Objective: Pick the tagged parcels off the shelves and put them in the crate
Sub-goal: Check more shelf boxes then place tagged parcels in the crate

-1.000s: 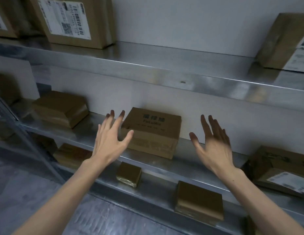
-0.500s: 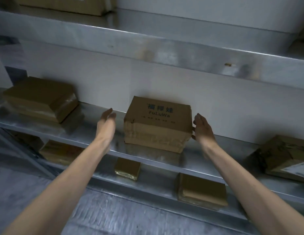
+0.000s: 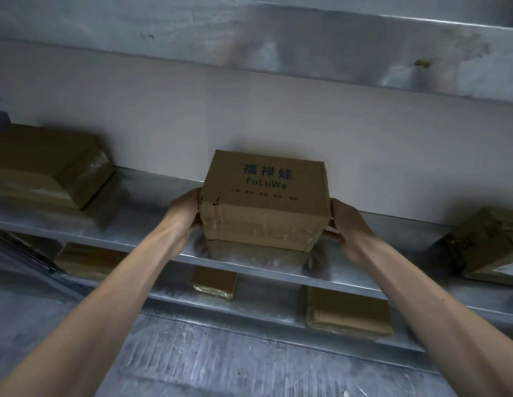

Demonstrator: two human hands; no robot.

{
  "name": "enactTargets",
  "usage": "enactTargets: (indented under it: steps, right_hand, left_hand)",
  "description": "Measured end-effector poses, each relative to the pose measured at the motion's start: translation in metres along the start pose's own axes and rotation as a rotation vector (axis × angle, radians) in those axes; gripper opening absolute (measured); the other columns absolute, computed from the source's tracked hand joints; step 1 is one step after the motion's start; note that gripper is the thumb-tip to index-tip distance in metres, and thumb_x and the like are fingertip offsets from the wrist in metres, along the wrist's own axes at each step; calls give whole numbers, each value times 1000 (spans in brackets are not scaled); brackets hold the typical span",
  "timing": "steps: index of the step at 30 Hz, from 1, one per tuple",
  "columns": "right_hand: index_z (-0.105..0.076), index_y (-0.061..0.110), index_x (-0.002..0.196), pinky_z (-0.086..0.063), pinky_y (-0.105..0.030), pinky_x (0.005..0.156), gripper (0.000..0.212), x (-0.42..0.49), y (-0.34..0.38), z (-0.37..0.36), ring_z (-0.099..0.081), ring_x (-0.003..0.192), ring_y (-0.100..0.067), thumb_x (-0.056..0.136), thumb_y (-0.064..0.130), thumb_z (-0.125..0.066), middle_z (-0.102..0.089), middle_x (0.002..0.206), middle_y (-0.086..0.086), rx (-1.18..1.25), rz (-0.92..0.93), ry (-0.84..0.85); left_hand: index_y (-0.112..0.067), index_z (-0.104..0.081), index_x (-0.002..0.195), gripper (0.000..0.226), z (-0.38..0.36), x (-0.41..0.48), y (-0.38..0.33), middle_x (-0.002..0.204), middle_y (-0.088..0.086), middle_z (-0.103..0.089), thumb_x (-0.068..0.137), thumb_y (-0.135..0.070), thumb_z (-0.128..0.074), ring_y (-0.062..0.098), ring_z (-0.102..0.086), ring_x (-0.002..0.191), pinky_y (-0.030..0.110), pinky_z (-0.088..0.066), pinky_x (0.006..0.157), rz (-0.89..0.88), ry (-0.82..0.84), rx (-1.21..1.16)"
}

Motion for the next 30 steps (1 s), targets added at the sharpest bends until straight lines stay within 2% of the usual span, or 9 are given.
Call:
enactTargets:
  steps: [3,5,7,11,14,16,19,23,30]
  right_hand:
    - [-71,19,104,-53,-27,71,34,0,-2,2,-67,84,-12,103,20,-37,-74,93,2,33,27,-25]
    - [-70,20,111,-52,-25,66,35,-3,-4,5,-67,84,-11,104,22,-36,-75,96,4,62,52,-41]
    - [-69,21,112,-53,-27,68,35,-7,-4,6,-67,86,-12,105,20,-34,-74,98,3,101,79,-64]
    - [-67,26,102,-53,-36,77,39,-15,0,5,-63,88,-16,104,15,-29,-70,95,2,172,113,-114]
    - [-66,27,104,-50,-29,65,38,-21,3,5,-62,82,-13,104,16,-30,-69,90,5,117,134,-113]
    - [-66,26,108,-47,-25,61,35,-26,3,7,-63,81,-13,105,17,-32,-70,89,6,101,148,-101]
    - [-66,25,113,-47,-26,65,35,-32,4,8,-64,86,-15,105,16,-33,-71,95,3,104,147,-99]
    - [-66,21,120,-49,-26,69,36,-38,6,11,-65,95,-17,105,16,-33,-72,107,1,103,138,-104]
    - [-71,20,112,-50,-29,84,40,-43,8,21,-63,113,-15,105,12,-32,-72,117,0,123,145,-82]
  left_hand:
    - [-18,-67,111,32,9,-1,3,107,14,-72,104,-23,-36,31,-67,102,45,-52,97,-49,36,-16]
    - [-21,-64,118,34,14,-2,4,111,10,-72,106,-19,-33,28,-67,104,45,-53,97,-70,16,-49]
    - [-20,-62,115,33,15,-3,1,111,9,-71,106,-14,-31,27,-67,103,45,-52,95,-83,-4,-65]
    - [-1,-58,120,28,13,-9,-2,111,16,-69,103,-8,-36,27,-66,99,45,-51,94,-111,-26,-84]
    - [-3,-60,117,26,12,-11,1,110,14,-70,103,-9,-40,28,-66,103,45,-52,93,-127,-54,-72]
    - [-8,-63,118,27,12,-13,2,110,10,-71,103,-11,-41,26,-66,104,39,-54,88,-137,-69,-77]
    - [-14,-65,121,29,10,-15,3,112,5,-72,104,-15,-43,21,-65,105,30,-51,79,-145,-83,-83]
    - [-17,-66,121,30,8,-22,-2,113,0,-71,105,-17,-42,16,-63,106,24,-49,78,-167,-84,-42]
    - [-18,-68,114,30,9,-30,-12,113,2,-71,105,-17,-40,20,-62,110,33,-50,82,-184,-78,-55]
Point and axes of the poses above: each hand's wrist, its own x-axis towards the middle knuckle, its own z-axis out of the back of the hand, y = z × x, the point moved 2 cm from there along x, towards the middle knuckle
